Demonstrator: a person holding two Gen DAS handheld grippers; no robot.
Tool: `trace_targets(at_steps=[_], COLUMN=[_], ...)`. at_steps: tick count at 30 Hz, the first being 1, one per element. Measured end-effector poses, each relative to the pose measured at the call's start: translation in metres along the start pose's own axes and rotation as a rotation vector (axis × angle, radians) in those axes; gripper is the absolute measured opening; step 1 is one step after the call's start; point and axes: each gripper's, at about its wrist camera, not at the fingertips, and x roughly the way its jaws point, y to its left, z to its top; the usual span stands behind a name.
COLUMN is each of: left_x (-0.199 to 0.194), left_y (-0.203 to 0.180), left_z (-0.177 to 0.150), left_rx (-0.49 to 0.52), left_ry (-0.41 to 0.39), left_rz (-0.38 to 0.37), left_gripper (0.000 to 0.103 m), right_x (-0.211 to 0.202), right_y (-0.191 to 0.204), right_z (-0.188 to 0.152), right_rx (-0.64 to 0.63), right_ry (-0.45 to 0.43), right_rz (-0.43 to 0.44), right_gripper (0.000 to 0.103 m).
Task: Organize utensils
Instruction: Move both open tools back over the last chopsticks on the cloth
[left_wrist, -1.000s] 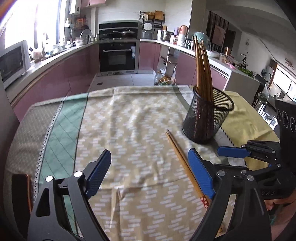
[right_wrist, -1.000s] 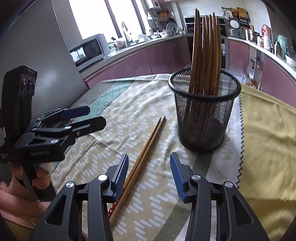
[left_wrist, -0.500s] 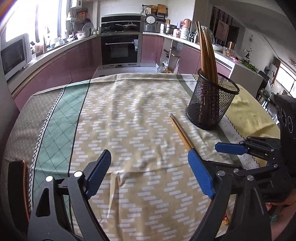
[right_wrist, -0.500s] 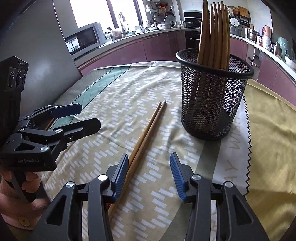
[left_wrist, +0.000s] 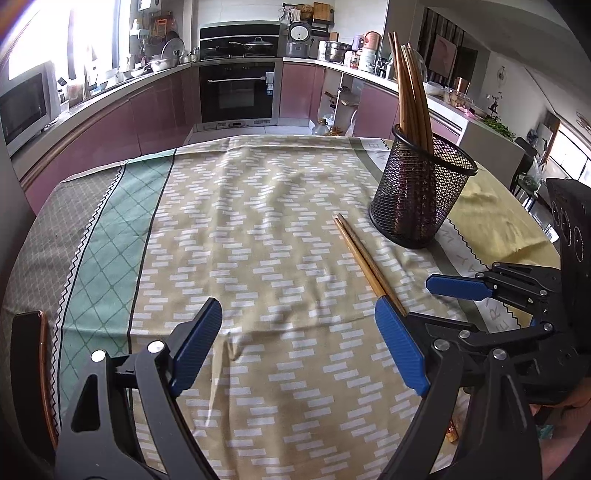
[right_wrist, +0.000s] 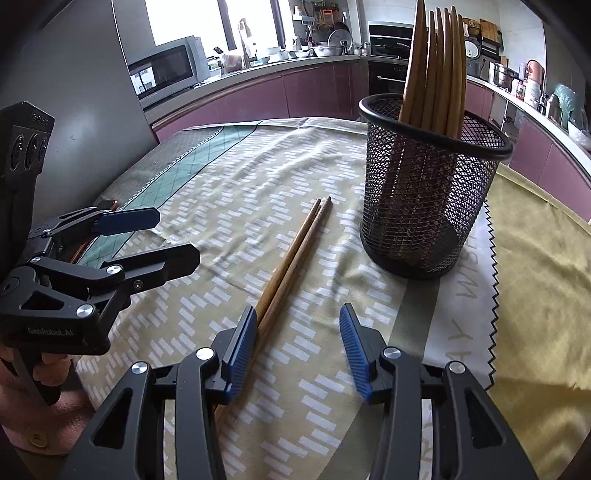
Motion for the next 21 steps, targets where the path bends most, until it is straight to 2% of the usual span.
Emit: trace_targets(at_steps=[21], left_x=[0.0041], left_y=[-0.0041], left_z=[-0.0036], left_rx=[0.014], left_ry=[0.012], left_rz=[-0.014], left_gripper=[0.084], right_x=[0.0004], right_y=[-0.0076], right_z=[0.0001], right_rx=[0.017], right_ry=[0.006], right_rz=[-0.012], right_gripper=[0.044])
